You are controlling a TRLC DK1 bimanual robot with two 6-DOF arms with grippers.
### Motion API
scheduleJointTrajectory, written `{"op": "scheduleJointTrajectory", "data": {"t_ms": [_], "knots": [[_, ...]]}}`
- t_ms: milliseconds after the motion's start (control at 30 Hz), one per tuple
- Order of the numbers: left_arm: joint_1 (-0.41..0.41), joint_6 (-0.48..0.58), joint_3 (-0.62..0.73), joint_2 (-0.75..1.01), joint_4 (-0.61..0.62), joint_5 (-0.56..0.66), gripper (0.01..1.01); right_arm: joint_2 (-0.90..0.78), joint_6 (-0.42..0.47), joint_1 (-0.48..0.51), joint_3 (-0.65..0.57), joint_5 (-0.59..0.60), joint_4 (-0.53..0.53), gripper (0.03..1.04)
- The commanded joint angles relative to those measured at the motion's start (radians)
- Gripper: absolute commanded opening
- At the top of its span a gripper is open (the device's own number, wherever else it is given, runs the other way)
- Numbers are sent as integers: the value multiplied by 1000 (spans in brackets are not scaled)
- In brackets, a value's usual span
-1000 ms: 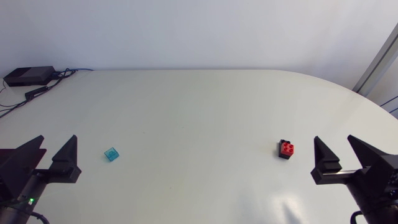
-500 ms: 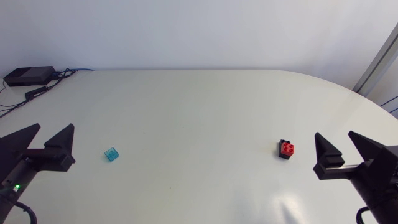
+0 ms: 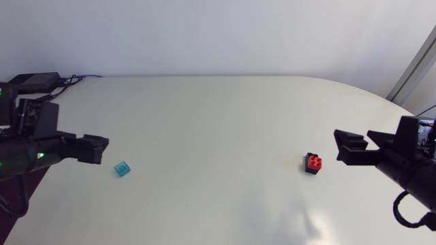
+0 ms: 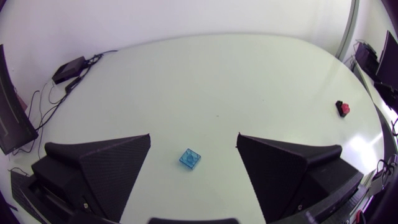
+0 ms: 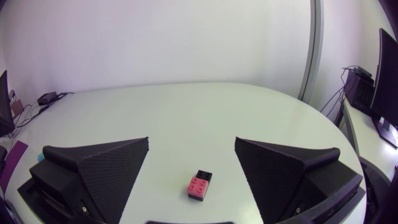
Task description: Sort duplo bricks by size, large to the right and small to the left
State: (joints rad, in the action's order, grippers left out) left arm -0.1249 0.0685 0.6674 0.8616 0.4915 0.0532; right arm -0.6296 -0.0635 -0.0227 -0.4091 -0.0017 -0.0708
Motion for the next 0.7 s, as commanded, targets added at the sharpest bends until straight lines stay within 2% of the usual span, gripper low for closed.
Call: {"op": "scheduleJointTrajectory", "data": {"t_ms": [0,133,333,467,567,667], "knots": [[-15,39,69,122,44,-30,959,-90,-61,-8,-54,-6,-32,997],[-48,36,132,249,87,-49,959,-249,-98,-8,-157,-14,-138,997],[-104,36,156,358,78,-67,957,-486,-85,4,-343,-41,-392,997],[-136,28,167,421,71,-67,956,-619,-78,40,-419,-110,-457,997],[-157,28,172,455,67,-65,956,-720,-47,104,-462,-239,-503,997],[-179,27,176,467,65,-65,956,-795,-79,122,-478,-236,-468,993]]}}
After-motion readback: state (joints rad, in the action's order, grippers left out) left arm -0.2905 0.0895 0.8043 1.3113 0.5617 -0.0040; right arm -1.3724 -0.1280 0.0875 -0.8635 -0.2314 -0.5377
